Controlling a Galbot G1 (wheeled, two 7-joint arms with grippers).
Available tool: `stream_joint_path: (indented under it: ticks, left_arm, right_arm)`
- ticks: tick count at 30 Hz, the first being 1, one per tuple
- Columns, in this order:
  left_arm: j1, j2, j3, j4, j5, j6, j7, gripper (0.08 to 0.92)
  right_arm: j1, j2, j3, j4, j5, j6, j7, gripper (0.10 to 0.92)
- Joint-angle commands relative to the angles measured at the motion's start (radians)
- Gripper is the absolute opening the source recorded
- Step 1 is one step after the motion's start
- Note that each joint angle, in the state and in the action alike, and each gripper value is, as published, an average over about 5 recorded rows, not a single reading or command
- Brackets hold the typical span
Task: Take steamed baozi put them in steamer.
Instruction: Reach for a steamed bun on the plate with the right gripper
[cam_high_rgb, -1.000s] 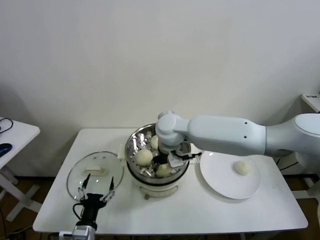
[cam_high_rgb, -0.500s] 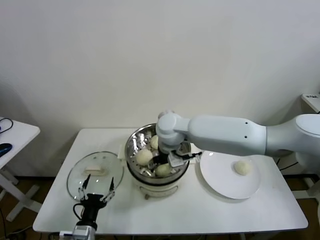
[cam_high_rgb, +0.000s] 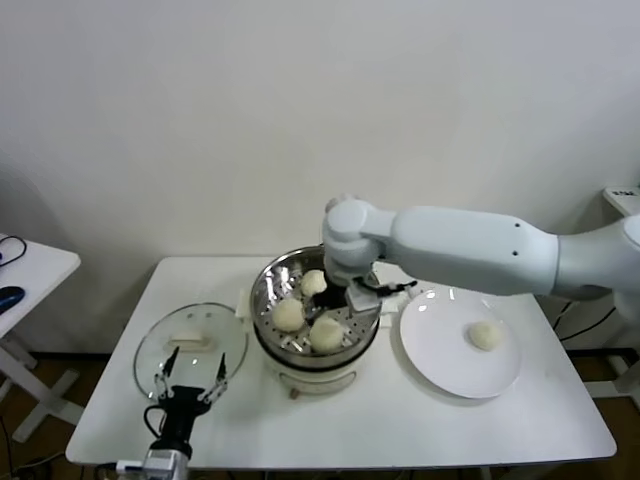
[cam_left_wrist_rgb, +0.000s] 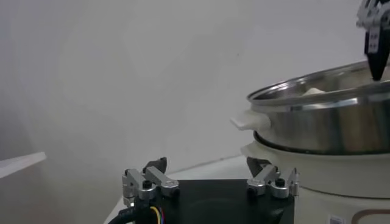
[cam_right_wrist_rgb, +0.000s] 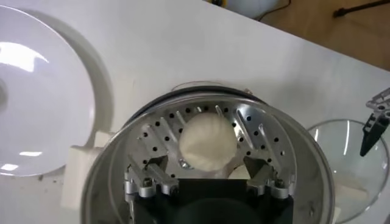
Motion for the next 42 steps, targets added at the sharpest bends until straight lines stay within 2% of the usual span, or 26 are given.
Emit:
stream_joint_path:
  ticks: [1,8,10,13,20,25,33,42]
  left_arm:
    - [-0.004,0.007,-0.001,-0.002,-0.002,0.0,0.0,0.823]
    - [-0.015,0.011,0.009,-0.004,-0.005,-0.003,0.006,0.823]
    - [-0.02,0.013,0.012,-0.003,-0.012,-0.013,0.014,0.823]
    - [-0.026,0.017,0.016,-0.001,-0.021,-0.031,0.028,0.823]
    - [-0.034,0.021,0.017,-0.013,-0.024,-0.04,0.033,0.823]
    - [-0.024,0.018,0.019,-0.023,-0.015,-0.04,0.033,0.823]
    - [-0.006,-0.005,0.029,-0.035,0.008,-0.044,0.027,0.823]
    - [0.012,-0.008,0.024,-0.054,0.03,-0.045,0.027,0.823]
  right_arm:
    - [0.133,-0.141,-0.01,0.045,0.128,-0.056,-0.016,0.823]
    - [0.296,-0.351,-0.208,-0.008,0.602,-0.48,-0.007,0.823]
    - [0.29,-0.413,-0.222,-0.038,0.693,-0.563,0.013,0.823]
    - [0.235,-0.49,-0.193,-0.103,0.744,-0.638,0.034,0.823]
    - [0.043,-0.62,-0.061,-0.252,0.654,-0.647,0.039,0.823]
    - [-0.143,-0.666,0.095,-0.276,0.56,-0.649,0.04,0.823]
    - [-0.406,-0.651,0.299,-0.294,0.471,-0.674,0.05,0.823]
    - [-0.539,-0.613,0.383,-0.326,0.425,-0.72,0.087,0.823]
